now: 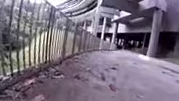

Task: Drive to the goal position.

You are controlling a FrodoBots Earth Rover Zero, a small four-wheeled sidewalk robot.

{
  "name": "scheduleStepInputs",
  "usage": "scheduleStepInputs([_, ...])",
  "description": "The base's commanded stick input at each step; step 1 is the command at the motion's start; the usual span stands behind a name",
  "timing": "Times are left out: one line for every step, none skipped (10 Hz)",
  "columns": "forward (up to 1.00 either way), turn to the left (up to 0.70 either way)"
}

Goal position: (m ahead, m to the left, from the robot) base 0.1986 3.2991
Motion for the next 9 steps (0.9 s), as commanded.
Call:
scheduleStepInputs([0.70,0.00])
scheduleStepInputs([0.70,0.00])
scheduleStepInputs([0.70,0.00])
scheduleStepInputs([0.70,0.00])
scheduleStepInputs([0.70,0.00])
scheduleStepInputs([0.70,0.00])
scheduleStepInputs([0.70,0.00])
scheduleStepInputs([0.70,0.00])
scheduleStepInputs([0.70,0.00])
